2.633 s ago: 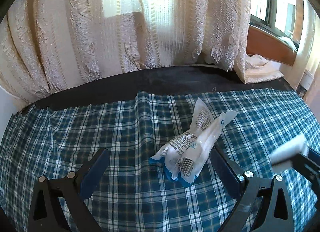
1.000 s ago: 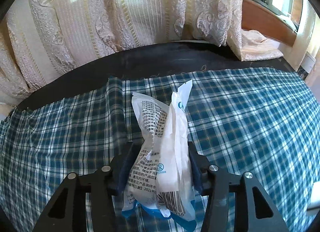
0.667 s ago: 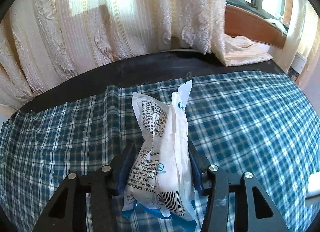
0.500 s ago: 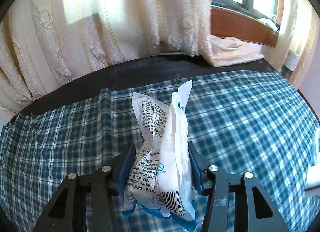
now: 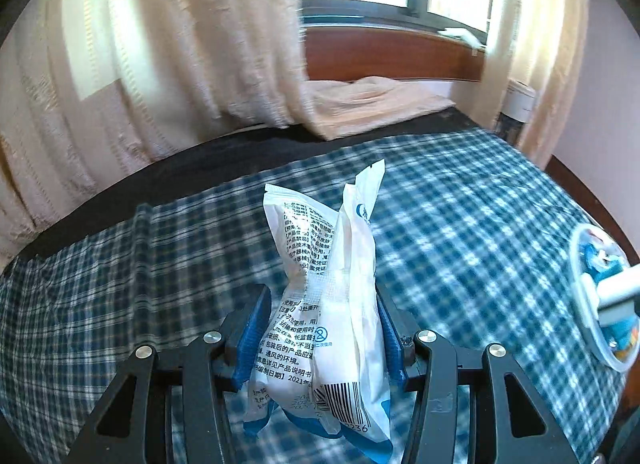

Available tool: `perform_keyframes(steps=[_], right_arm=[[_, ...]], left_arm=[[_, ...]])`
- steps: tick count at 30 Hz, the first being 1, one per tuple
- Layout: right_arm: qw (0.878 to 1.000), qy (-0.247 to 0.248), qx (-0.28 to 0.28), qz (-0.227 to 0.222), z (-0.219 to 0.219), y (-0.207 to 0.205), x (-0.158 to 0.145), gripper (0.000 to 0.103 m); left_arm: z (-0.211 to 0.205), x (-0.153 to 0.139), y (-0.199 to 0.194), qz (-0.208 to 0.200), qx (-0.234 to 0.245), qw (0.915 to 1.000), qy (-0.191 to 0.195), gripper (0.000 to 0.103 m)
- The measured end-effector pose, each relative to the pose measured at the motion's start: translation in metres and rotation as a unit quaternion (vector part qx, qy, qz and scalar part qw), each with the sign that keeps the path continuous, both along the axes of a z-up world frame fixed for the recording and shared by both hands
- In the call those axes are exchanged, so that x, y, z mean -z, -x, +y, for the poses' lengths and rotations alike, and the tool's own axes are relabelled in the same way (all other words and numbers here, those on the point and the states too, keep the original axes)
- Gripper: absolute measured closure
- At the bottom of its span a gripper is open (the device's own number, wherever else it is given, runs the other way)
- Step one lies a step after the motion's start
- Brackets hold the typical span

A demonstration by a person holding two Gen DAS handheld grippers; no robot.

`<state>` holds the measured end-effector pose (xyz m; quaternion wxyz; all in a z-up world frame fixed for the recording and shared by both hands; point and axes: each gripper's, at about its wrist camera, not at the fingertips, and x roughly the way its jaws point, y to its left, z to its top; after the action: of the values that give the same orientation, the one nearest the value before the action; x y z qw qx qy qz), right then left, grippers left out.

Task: Organize objects
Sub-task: 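Carry the pouch with the left gripper to the basin while the right carries the foam block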

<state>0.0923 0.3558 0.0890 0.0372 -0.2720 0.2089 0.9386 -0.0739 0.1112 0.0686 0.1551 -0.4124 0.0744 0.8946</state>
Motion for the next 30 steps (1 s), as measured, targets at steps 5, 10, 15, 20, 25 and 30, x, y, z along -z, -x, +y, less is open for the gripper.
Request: perform_keyframes(steps=[5,10,15,20,25,30], right_arm=[[0.999,-0.004,0.049,-0.002,0.031,-0.024,-0.003,0.057],[0.996,-0.004,0.091,0.004,0.060,-0.049,-0.006,0.057],[0.992,-0.003,0.130,0.005,0.087,-0.069,-0.007,0.057],[0.986,-0.009,0.164,-0.013,0.111,-0.087,-0.004,0.057],[0.983,-0.015,0.176,-0.049,0.126,-0.096,0.004,0.057],[0.982,-0.004,0.175,-0.075,0.135,-0.099,0.017,0.057]], left_arm=[[0.024,-0.006,-0.014,0.005,0.029,0.9996,-0.001,0.049],[0.047,-0.009,-0.026,0.007,0.052,0.9986,-0.002,0.049],[0.069,-0.014,-0.038,0.009,0.075,0.9971,-0.003,0.049],[0.091,-0.016,-0.051,0.011,0.097,0.9952,-0.007,0.049],[0.113,-0.018,-0.061,0.010,0.120,0.9926,-0.012,0.049],[0.127,-0.021,-0.068,0.011,0.137,0.9904,-0.014,0.049]])
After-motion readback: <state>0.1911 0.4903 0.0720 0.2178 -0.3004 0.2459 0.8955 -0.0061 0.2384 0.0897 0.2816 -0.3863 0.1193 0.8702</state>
